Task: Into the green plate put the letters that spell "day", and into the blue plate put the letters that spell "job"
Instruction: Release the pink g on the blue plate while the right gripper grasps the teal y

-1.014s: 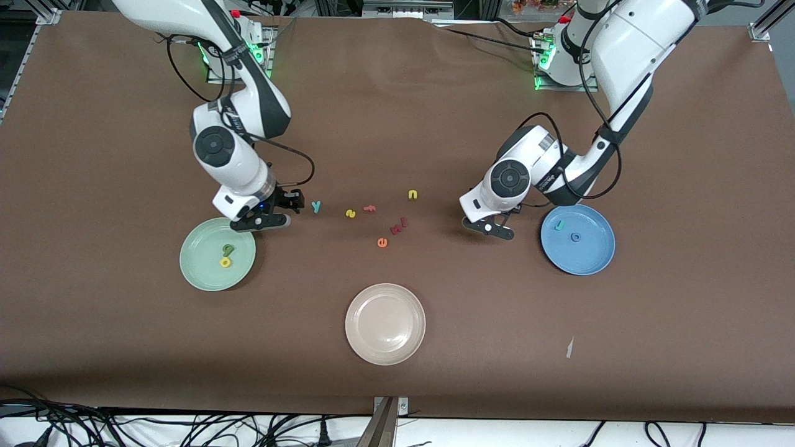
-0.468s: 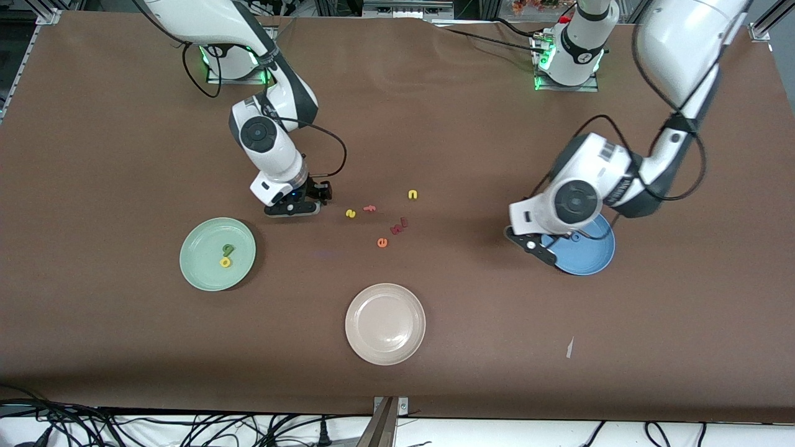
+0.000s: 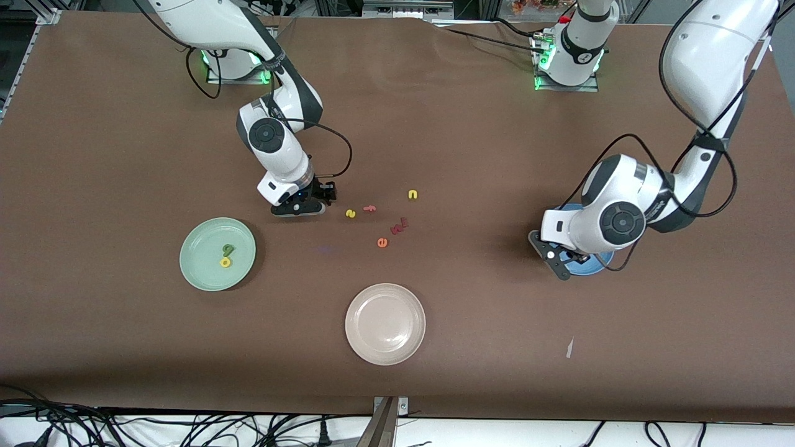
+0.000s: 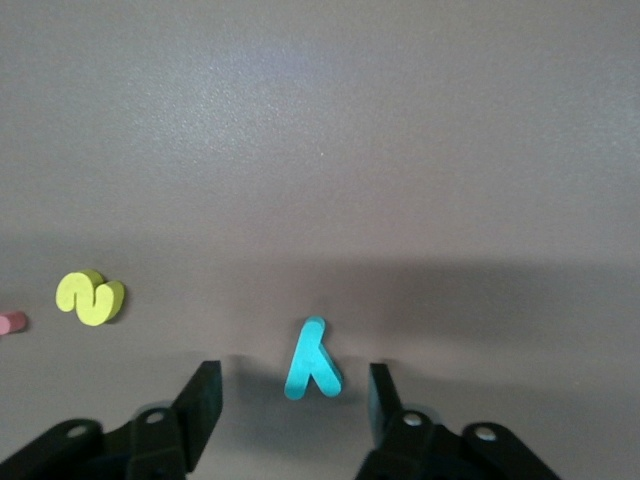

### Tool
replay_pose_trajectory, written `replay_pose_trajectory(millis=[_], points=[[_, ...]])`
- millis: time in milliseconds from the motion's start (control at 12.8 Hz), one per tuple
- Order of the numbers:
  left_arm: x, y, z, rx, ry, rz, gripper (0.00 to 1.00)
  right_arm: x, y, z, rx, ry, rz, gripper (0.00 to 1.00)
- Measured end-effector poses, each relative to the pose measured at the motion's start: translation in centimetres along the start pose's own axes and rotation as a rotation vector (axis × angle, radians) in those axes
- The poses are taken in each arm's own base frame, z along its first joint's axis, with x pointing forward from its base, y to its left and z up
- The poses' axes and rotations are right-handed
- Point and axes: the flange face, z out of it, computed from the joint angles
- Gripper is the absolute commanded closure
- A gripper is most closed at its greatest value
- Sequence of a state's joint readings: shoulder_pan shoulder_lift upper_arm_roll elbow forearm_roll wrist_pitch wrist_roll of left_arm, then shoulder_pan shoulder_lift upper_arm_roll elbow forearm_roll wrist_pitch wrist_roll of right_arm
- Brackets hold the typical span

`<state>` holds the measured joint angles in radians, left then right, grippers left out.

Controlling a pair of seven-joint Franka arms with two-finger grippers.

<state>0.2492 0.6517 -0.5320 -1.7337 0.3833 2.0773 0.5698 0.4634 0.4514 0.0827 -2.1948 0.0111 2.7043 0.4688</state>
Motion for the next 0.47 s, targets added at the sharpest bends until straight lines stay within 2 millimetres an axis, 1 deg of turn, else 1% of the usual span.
replay_pose_trajectory(millis=[78,156,234,312,390,468], points=[[0.1,-0.3,1.2,0.002,0.002,0.027,0.96,-0.1,0.0,0.2,-0.001,0.0,-0.001,0.47],[-0.2,-0.7,2.0,-0.004,0.002,0.038,0.96,-0.2,0.1,0.4,-0.001,-0.001,-0.002,0.47],[-0.6,-1.2,2.5,-0.008,0.003,0.041,0.95,-0.2,0.1,0.6,-0.002,-0.002,-0.003,0.47],[-1.0,-1.5,2.6,-0.01,0.004,0.041,0.6,-0.3,0.1,0.7,-0.003,-0.002,-0.004,0.48],[-1.2,-1.7,2.6,-0.011,0.005,0.042,0.02,-0.3,0.1,0.7,-0.003,-0.001,-0.006,0.53],[-1.2,-1.8,2.5,-0.01,0.006,0.044,0.0,-0.3,0.1,0.7,-0.004,-0.001,-0.008,0.55]])
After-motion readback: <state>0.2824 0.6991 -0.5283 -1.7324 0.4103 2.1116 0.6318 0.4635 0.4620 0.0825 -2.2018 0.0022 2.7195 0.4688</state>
